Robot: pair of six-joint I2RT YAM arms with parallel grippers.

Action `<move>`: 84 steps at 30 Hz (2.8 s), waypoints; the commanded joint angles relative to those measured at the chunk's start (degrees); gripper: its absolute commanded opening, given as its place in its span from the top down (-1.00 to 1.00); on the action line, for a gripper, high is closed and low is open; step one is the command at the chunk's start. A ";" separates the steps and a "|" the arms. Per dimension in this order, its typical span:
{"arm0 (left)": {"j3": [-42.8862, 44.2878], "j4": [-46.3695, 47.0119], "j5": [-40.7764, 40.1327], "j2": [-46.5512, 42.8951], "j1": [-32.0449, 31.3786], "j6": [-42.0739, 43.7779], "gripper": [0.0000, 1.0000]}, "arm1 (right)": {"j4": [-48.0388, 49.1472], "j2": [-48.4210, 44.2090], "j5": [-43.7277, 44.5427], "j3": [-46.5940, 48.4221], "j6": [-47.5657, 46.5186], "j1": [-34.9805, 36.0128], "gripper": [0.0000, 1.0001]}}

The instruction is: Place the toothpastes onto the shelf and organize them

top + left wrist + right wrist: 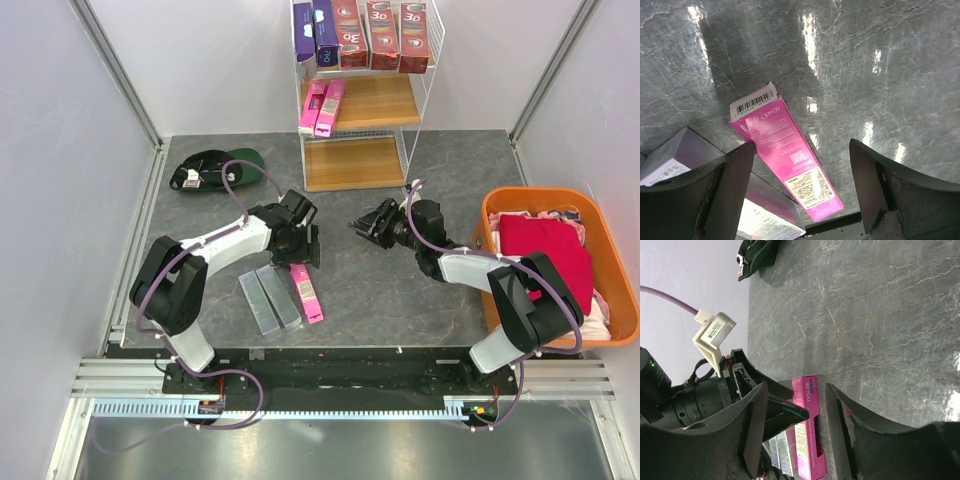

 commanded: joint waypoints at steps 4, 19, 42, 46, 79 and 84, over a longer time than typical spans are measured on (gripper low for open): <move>-0.38 -3.86 -5.88 6.53 -1.71 -1.11 -0.57 | 2.29 0.63 -1.49 0.08 -0.91 -0.09 -0.16; 1.12 -8.43 -8.70 6.00 -1.88 -0.85 -0.37 | 2.91 1.95 -2.46 0.78 -0.47 -0.09 -0.18; 16.94 9.31 16.87 -3.22 8.92 -0.91 0.46 | -13.69 -13.51 6.68 5.88 -10.66 0.35 -0.96; 6.27 23.35 21.09 -8.05 10.59 -9.96 0.49 | -17.56 -17.37 13.77 6.67 -14.78 4.56 -0.96; -25.51 70.05 29.36 -20.28 17.01 -40.57 0.84 | -20.56 -12.73 52.83 11.94 -25.51 37.00 -0.54; -27.18 75.76 30.23 -19.93 17.01 -43.30 0.84 | -20.83 -10.53 50.02 13.79 -25.43 37.00 -0.13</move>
